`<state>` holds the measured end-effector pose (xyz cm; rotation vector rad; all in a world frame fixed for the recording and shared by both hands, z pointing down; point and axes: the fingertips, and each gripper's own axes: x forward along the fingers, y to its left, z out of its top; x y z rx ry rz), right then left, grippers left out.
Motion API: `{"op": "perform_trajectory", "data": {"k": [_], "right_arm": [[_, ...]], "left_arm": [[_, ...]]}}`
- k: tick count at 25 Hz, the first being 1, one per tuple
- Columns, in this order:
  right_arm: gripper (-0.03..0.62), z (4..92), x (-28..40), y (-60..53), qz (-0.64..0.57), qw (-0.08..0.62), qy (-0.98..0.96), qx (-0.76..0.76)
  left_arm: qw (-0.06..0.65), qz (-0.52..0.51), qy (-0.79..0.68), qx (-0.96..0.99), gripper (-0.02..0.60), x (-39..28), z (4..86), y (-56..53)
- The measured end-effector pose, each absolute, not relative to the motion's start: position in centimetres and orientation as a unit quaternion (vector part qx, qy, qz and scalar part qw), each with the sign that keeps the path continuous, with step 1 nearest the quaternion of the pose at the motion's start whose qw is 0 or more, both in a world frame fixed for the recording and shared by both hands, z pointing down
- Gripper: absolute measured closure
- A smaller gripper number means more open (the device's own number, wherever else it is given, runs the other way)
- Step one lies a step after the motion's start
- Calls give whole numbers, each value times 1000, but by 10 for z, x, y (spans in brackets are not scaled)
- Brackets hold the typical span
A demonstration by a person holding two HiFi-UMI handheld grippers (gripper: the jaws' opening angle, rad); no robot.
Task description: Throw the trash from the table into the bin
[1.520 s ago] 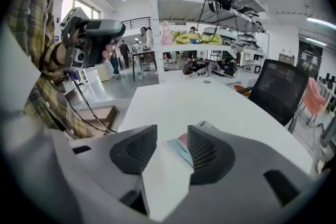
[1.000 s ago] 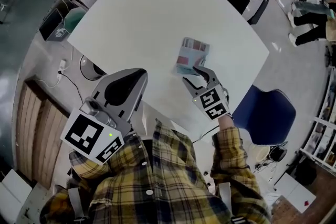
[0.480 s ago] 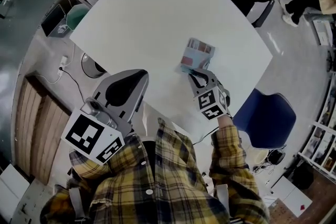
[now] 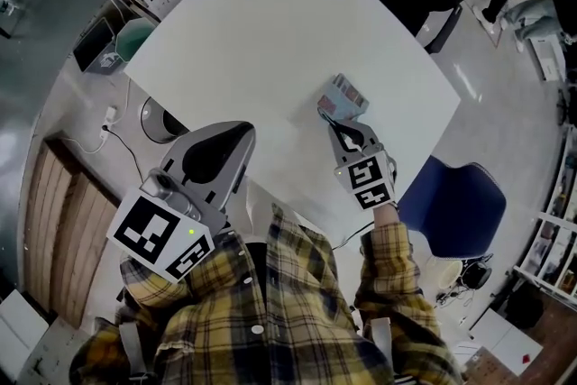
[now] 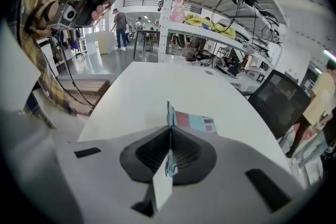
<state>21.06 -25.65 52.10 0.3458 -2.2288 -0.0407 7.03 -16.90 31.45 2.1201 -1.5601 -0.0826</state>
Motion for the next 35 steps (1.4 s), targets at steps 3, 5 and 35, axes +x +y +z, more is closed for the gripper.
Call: {"op": "perform_trajectory", "data": {"k": [3, 5, 35], "right_arm": [[594, 504, 211, -256, -8, 408, -899, 157], [594, 492, 211, -253, -3, 394, -904, 165], [594, 422, -46, -71, 55, 261, -964, -4]], "left_arm": [[238, -36, -575, 782, 574, 72, 307, -165], [231, -41, -576, 783, 574, 73, 301, -162], [202, -82, -703, 676, 574, -107, 298, 15]]}}
